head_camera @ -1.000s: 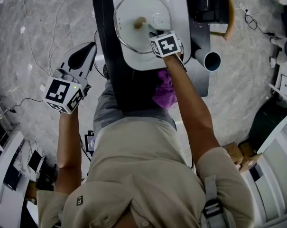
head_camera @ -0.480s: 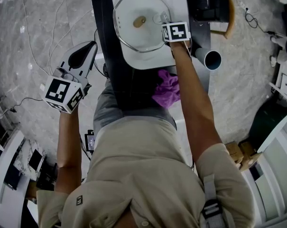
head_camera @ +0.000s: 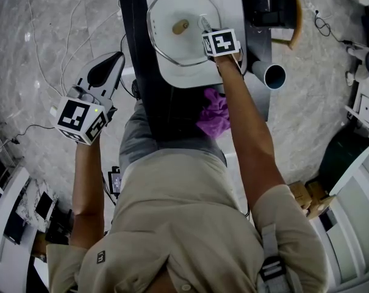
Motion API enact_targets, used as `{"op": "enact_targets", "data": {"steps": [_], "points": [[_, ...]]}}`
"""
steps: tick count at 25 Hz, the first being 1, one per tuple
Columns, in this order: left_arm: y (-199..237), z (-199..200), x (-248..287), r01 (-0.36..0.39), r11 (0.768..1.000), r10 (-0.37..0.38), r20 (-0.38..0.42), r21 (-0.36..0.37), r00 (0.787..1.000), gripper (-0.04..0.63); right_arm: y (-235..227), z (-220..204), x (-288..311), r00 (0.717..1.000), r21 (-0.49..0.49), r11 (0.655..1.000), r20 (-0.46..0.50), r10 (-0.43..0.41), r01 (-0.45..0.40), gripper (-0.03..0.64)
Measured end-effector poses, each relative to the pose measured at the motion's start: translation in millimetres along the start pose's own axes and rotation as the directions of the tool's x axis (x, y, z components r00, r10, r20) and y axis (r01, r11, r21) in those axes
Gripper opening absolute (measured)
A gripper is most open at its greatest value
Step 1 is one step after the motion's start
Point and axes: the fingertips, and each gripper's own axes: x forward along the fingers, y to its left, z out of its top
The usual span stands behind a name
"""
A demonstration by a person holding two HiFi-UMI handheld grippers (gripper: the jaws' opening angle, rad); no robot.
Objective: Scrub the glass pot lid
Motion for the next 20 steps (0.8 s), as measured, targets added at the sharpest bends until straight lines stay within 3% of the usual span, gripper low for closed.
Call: {"op": "enact_targets", "data": {"steps": [9,14,16,20], "points": [[7.8,-7.1,-10.6,-0.013,1.000,0.013,0.008,-0.015,1.000,0.015,85.2,35.4,-21.0,0.984,-0.083,0.986,0.090,0.152,-0.145,0.078],[14.2,-12.5,-19.0,-0.026,0.999,0.026,0.010,-0.026,1.000,0.015,159.8,62.6,-40.6,0.956,-0.227,0.947,0.133,0.261,-0.227,0.080],[15.4,-13.5,-21.1,-0.029,0.999,0.030,0.011,-0.030,0.999,0.015,172.7,71.2,-47.1,0.949,-0.260,0.936,0.144,0.279,-0.235,0.080],[17.5,-12.5,-21.4,-0.032,0.999,0.033,0.015,-0.034,0.999,0.015,172.4,83.3,-54.7,0.942,-0.238,0.936,0.154,0.299,-0.258,0.080]]}}
